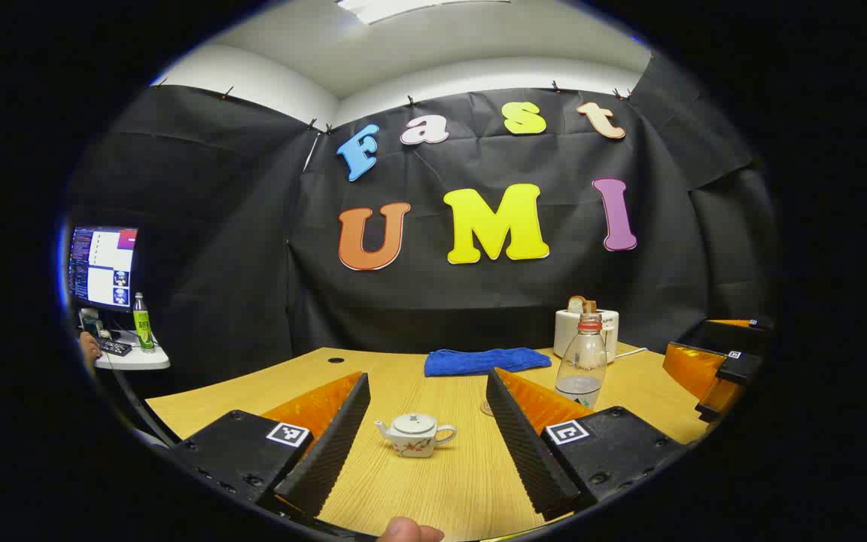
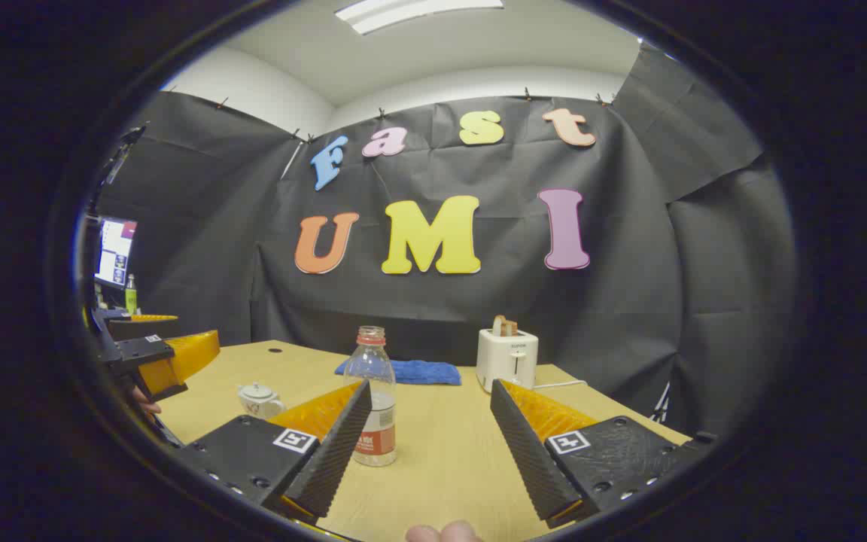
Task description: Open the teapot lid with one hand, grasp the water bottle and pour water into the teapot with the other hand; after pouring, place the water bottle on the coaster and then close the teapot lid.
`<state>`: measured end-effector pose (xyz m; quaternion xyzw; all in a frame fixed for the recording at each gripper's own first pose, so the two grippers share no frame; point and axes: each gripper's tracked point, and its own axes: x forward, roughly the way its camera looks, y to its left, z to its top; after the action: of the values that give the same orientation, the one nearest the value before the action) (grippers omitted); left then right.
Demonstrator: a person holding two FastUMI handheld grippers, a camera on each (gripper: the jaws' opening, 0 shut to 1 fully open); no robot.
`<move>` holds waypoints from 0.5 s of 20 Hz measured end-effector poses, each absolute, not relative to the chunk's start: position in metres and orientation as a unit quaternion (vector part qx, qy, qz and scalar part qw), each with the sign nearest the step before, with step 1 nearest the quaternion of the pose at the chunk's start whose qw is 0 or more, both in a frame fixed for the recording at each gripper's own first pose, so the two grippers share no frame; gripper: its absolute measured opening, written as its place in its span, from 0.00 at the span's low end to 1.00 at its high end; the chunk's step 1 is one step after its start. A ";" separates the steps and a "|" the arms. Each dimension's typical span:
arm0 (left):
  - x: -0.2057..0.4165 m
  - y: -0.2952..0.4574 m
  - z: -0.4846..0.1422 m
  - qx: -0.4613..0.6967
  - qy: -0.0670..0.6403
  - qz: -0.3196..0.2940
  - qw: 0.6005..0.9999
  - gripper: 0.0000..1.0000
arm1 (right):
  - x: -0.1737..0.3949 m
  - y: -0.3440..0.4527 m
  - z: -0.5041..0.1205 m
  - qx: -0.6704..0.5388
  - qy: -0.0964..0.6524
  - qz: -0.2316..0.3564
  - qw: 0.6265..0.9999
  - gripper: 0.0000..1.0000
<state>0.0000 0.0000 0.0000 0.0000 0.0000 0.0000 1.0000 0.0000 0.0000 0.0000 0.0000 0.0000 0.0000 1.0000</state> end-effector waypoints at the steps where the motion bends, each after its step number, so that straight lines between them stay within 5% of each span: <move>1: -0.001 -0.001 0.000 0.001 0.001 -0.003 1.000 0.98 | -0.001 0.000 -0.001 0.002 0.003 0.000 1.000 0.97; 10: 0.020 0.006 -0.032 -0.001 0.039 -0.013 0.999 0.98 | 0.023 0.002 -0.026 0.007 0.040 -0.007 0.999 0.95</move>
<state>0.0201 0.0059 -0.0319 -0.0007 0.0392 -0.0132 0.9991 0.0234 0.0019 -0.0256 0.0070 0.0403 -0.0067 0.9991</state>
